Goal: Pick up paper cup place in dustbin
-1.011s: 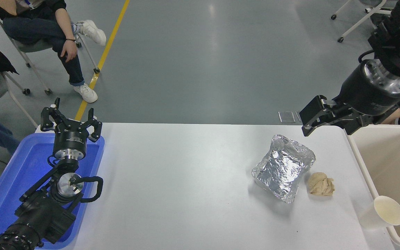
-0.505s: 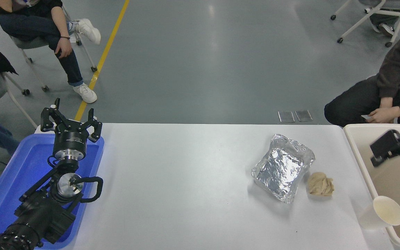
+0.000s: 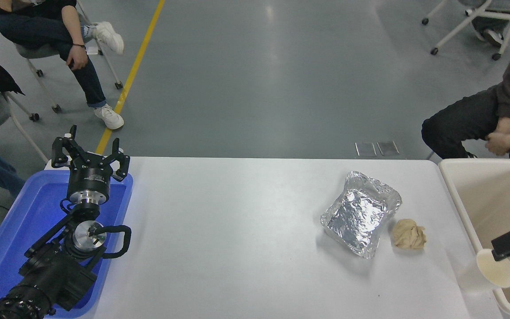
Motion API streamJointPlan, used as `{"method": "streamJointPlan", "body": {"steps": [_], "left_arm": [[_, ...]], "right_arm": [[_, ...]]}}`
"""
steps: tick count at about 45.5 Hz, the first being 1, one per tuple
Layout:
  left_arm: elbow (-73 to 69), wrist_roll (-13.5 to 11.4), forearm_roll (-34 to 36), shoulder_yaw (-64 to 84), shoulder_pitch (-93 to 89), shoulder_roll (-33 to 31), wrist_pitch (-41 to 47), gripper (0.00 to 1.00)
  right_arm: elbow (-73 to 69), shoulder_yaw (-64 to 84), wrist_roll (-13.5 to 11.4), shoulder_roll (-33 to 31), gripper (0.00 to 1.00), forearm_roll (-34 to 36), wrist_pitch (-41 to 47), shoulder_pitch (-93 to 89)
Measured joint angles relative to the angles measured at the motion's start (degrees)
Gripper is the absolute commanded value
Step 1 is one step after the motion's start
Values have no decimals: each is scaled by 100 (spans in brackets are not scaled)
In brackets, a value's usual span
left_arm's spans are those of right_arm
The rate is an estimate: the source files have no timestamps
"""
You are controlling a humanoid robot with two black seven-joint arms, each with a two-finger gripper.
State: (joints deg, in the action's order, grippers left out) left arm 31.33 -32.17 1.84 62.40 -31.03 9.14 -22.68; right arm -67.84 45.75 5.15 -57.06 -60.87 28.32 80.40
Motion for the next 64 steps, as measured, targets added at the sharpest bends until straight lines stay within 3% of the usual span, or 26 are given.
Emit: {"method": "streamJointPlan", "body": {"steps": [16, 19, 21, 23, 26, 30, 64], "left_arm": [[-2, 0, 0, 0, 0, 0, 0, 99], [-2, 0, 0, 0, 0, 0, 0, 99], [-2, 0, 0, 0, 0, 0, 0, 99], [-2, 0, 0, 0, 0, 0, 0, 99], [-1, 0, 0, 0, 0, 0, 0, 99], [2, 0, 0, 0, 0, 0, 0, 99], [3, 0, 0, 0, -3, 0, 0, 99]], "right_arm": [[893, -746, 17, 367, 100, -209, -730, -1424], [1005, -852, 17, 442, 96, -212, -846, -1614], [1059, -912, 17, 479, 85, -213, -904, -1714], [1129, -1001, 17, 524, 62, -208, -991, -1844], [1189, -1081, 12, 556, 42, -196, -1058, -1946], [1271, -1209, 13, 608, 1, -175, -1139, -2095], [1386, -1447, 103, 674, 0, -115, -1239, -2329]]}}
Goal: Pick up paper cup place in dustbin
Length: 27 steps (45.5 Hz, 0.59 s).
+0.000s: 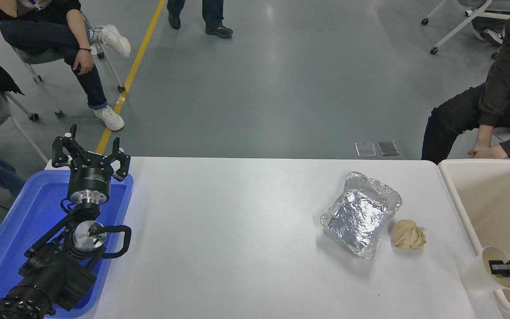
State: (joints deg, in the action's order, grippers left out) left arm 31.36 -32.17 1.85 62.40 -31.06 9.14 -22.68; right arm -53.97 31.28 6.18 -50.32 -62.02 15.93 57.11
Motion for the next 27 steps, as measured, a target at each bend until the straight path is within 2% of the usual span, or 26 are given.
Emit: {"method": "streamJointPlan", "body": {"steps": [15, 27], "left_arm": [[0, 0, 0, -5, -6, 0, 0, 99], [1, 3, 0, -8, -7, 0, 0, 99]], "right_arm": [[-569, 41, -1, -525, 0, -12, 337, 635], [-1253, 467, -50, -1139, 0, -61, 1613, 2533]]}}
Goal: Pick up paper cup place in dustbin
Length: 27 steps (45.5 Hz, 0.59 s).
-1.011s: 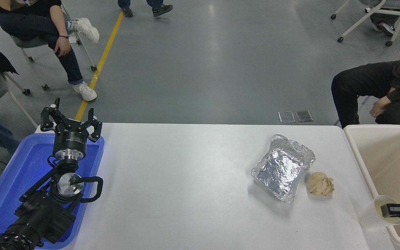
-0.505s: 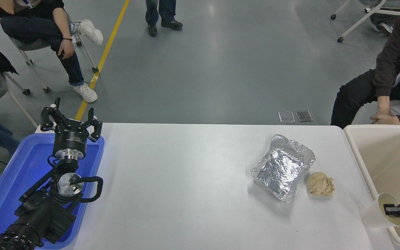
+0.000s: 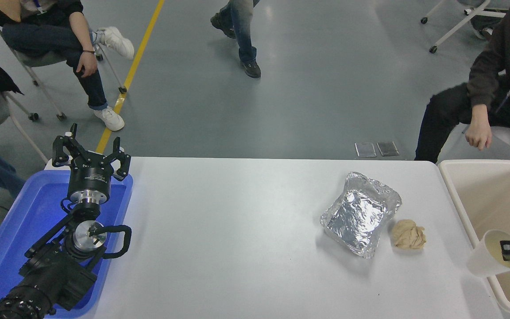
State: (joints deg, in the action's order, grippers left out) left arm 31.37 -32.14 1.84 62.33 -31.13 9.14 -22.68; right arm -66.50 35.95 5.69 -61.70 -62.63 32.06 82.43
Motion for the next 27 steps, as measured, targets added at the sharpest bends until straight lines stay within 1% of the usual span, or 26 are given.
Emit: {"method": "streamJointPlan", "body": {"steps": [10, 17, 27], "left_arm": [[1, 7, 3, -1, -1, 0, 0, 99], [1, 7, 5, -1, -1, 0, 0, 99], [1, 7, 5, -1, -1, 0, 0, 99]], "right_arm": [[-199, 1045, -1, -73, 0, -15, 827, 2010], [-266, 1781, 18, 48, 0, -3, 1076, 3060], [-342, 2296, 26, 134, 0, 10, 1216, 3873]]}}
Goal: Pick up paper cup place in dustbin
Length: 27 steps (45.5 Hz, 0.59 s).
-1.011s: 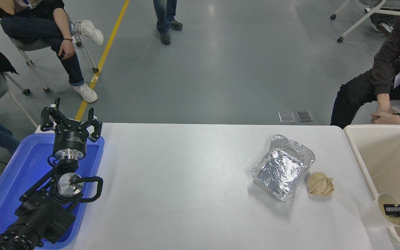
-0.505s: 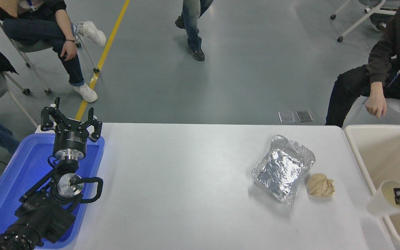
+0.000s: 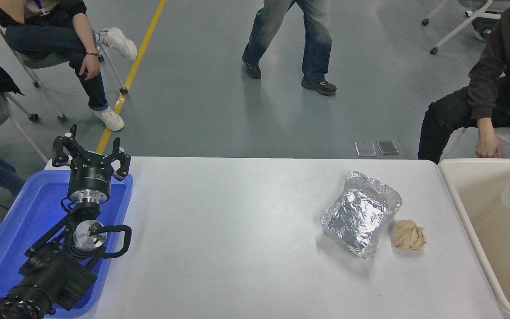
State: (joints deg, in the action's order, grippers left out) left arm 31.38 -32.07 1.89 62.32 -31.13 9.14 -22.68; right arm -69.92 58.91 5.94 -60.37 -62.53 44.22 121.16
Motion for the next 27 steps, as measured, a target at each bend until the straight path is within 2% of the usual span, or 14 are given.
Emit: {"method": "streamJointPlan", "body": {"steps": [16, 27], "left_arm": [[0, 0, 0, 0, 2, 0, 0, 99], [-1, -7, -5, 0, 3, 0, 0, 99]], "right_arm": [[24, 246, -42, 61, 0, -18, 63, 283], [741, 283, -34, 33, 0, -46, 5, -394]]}}
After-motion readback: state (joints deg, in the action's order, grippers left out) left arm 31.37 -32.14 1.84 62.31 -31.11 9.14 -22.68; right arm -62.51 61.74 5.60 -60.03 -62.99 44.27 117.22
